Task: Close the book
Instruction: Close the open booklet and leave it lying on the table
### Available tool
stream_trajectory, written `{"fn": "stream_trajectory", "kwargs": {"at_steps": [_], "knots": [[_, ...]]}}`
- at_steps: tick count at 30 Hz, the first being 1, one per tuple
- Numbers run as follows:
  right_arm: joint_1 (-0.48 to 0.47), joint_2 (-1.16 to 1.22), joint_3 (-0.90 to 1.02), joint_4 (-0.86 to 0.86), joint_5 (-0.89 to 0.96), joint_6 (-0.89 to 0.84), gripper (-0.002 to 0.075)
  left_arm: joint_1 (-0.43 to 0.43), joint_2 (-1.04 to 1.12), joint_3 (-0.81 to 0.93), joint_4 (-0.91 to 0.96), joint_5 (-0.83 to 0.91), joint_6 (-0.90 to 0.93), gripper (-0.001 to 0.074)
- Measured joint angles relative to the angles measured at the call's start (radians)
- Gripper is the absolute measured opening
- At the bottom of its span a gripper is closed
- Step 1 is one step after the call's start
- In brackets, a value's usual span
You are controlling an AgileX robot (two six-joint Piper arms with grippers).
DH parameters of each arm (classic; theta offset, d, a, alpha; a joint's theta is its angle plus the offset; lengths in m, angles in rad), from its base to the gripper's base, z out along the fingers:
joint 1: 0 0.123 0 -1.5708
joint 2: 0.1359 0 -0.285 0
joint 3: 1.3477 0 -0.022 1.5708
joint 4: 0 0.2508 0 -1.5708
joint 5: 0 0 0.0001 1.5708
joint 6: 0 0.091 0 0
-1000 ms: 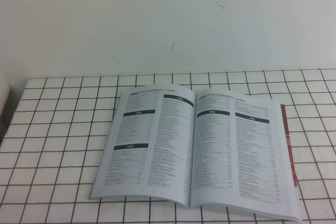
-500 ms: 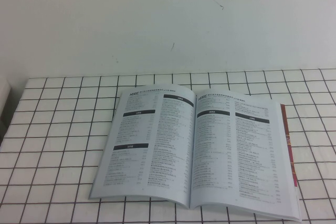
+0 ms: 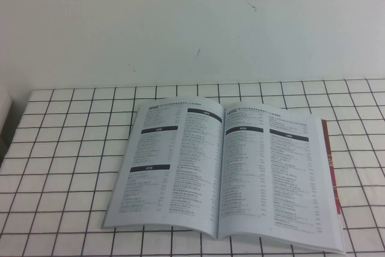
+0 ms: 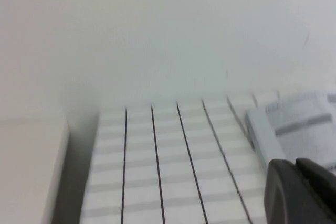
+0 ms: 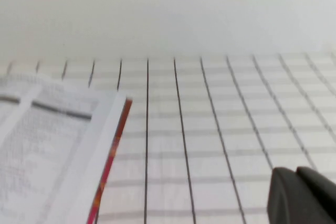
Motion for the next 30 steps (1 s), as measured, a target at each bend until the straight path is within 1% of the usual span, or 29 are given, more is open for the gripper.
{"fn": "stream_trajectory", "kwargs": {"at_steps": [7, 10, 13, 19, 24, 26, 28, 30], "knots": [[0.0, 0.0, 0.0, 0.0, -0.445, 0.0, -0.0003, 0.0, 0.0, 0.0, 0.002, -0.462, 0.0, -0.0004], [0.0, 0.0, 0.0, 0.0, -0.565, 0.0, -0.0003, 0.0, 0.0, 0.0, 0.004, -0.605, 0.0, -0.0004], [0.0, 0.0, 0.0, 0.001, -0.645, 0.015, -0.0003, 0.0, -0.002, 0.0, 0.004, -0.686, 0.0, -0.0004], [0.0, 0.0, 0.0, 0.032, -0.739, 0.073, -0.0003, 0.0, -0.002, 0.0, 0.004, -0.727, 0.0, -0.0004], [0.0, 0.0, 0.0, 0.036, -0.768, 0.08, -0.0003, 0.0, -0.002, 0.0, -0.084, -0.725, -0.002, -0.0004], [0.0, 0.0, -0.015, 0.016, -0.702, 0.08, -0.0003, 0.0, -0.002, -0.005, -0.129, -0.698, -0.001, -0.0004], [0.0, 0.0, -0.063, -0.034, -0.582, 0.08, -0.0003, 0.0, -0.002, -0.044, -0.151, -0.599, 0.024, -0.0004], [0.0, 0.0, -0.137, -0.08, -0.462, 0.08, -0.0003, 0.0, -0.002, -0.12, -0.155, -0.46, 0.059, -0.0004]]}}
